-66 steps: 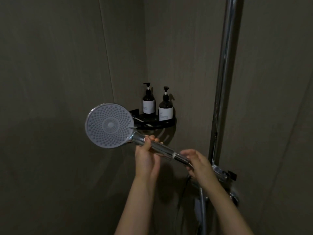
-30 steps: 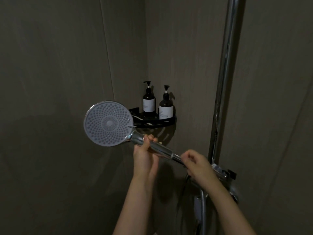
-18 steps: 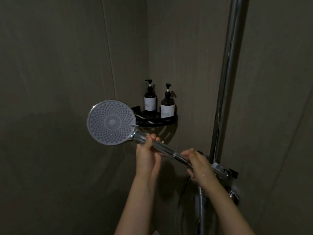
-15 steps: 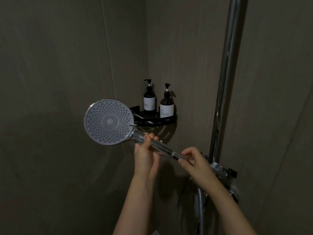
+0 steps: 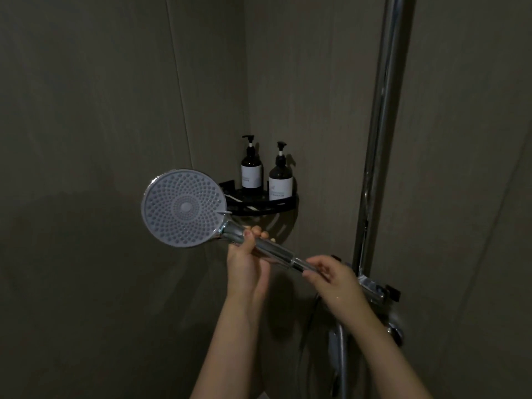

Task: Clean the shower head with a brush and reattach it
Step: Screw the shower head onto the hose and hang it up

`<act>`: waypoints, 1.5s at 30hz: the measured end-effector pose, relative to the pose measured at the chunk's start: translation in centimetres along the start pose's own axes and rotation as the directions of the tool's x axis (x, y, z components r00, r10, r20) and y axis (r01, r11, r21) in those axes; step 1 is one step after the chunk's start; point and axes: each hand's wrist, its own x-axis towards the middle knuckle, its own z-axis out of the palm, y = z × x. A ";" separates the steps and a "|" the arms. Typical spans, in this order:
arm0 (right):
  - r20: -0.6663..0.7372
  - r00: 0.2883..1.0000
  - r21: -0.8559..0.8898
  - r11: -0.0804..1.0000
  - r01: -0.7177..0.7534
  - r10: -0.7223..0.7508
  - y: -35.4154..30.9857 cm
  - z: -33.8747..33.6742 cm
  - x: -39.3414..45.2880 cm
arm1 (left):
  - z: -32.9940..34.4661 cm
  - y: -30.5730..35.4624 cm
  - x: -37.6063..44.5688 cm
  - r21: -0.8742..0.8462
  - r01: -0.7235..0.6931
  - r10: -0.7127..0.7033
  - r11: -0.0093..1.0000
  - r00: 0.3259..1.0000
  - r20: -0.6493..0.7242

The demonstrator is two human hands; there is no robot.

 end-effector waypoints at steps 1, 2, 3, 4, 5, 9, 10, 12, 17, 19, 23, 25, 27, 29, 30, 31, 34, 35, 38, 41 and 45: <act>-0.026 1.000 -0.057 0.998 0.009 -0.010 -0.1 0.0 0.0 | 0.1 0.0 0.0 0.002 -0.002 0.002 1.000 1.000 -0.006; -0.042 0.999 -0.080 0.997 0.008 -0.012 -0.2 0.1 0.0 | 0.1 0.0 0.0 0.004 -0.005 0.005 1.000 1.000 -0.011; -0.040 0.999 -0.073 0.997 0.007 -0.010 -0.4 0.1 0.0 | 0.2 0.0 -0.1 0.002 -0.008 0.008 1.000 1.000 -0.019; -0.016 1.000 -0.055 0.998 0.007 -0.008 -0.5 0.1 0.0 | 0.2 0.0 -0.1 0.000 -0.009 0.009 1.000 1.000 -0.027; 0.012 1.000 -0.034 0.999 0.009 -0.009 -0.6 0.1 -0.1 | 0.2 0.1 -0.2 0.000 -0.008 0.008 1.000 0.999 -0.036; -0.057 0.997 -0.185 0.982 0.045 -0.056 -0.7 0.3 0.0 | 0.1 0.1 0.0 -0.017 0.020 -0.020 1.000 1.000 -0.017; -0.052 0.998 -0.224 0.974 0.024 -0.036 -0.7 0.5 0.1 | -0.1 0.1 0.1 -0.018 0.022 -0.022 1.000 1.000 -0.005; -0.002 0.997 -0.128 0.989 -0.080 0.080 -0.8 0.5 0.3 | -0.3 0.3 0.2 -0.014 0.034 -0.033 0.999 0.999 0.024; 0.082 0.996 -0.315 0.949 -0.016 0.044 -1.4 0.5 0.0 | -0.5 0.0 0.0 -0.032 0.086 -0.087 0.996 0.996 -0.005; 0.033 0.999 -0.408 0.913 0.011 0.003 -1.5 0.8 0.2 | -0.4 -0.3 0.3 -0.041 0.105 -0.105 0.994 0.994 -0.014; 0.241 0.900 0.166 0.898 -0.407 0.363 -1.7 0.6 0.6 | -1.0 0.4 0.6 -0.041 0.188 -0.178 0.981 0.968 0.178; 0.304 0.870 0.354 0.802 -0.482 0.389 -1.6 0.6 0.5 | -0.9 0.8 0.4 0.002 0.185 -0.179 0.983 0.950 0.256; 0.225 0.912 0.258 0.882 -0.394 0.342 -1.6 0.9 0.4 | 0.0 0.9 0.4 0.036 0.151 -0.155 0.988 0.968 0.197; 0.119 0.969 -0.138 0.971 -0.198 0.215 -1.8 1.3 0.4 | 0.7 0.5 0.2 0.052 0.107 -0.110 0.993 0.993 0.048; 0.075 0.985 -0.359 0.926 -0.116 0.152 -1.9 1.5 0.4 | 0.7 0.1 0.2 0.059 0.102 -0.102 0.993 0.995 -0.006; 0.022 0.993 -0.535 0.840 -0.089 0.119 -2.1 1.9 0.4 | 0.7 -0.3 0.1 0.068 0.112 -0.109 0.991 0.993 -0.047; -0.120 0.988 -0.689 0.709 -0.150 0.093 -2.4 3.1 0.9 | 0.8 -1.6 -0.6 0.111 0.145 -0.126 0.983 0.978 -0.167; -0.135 0.987 -0.692 0.704 -0.160 0.091 -2.3 3.5 1.1 | 0.9 -1.8 -0.5 0.123 0.138 -0.111 0.983 0.973 -0.202; 0.011 0.978 -0.505 0.845 -0.175 0.209 -1.2 3.7 1.7 | 0.5 -1.6 0.0 0.176 0.137 -0.100 0.975 0.973 -0.206; 0.564 0.688 -0.077 0.859 -0.506 0.456 -0.7 2.4 2.0 | -0.3 -0.9 0.2 0.165 0.276 -0.280 0.947 0.960 -0.001; 0.690 0.600 0.091 0.773 -0.628 0.406 0.1 1.4 2.5 | -0.1 -1.3 0.3 0.224 0.243 -0.240 0.944 0.970 -0.041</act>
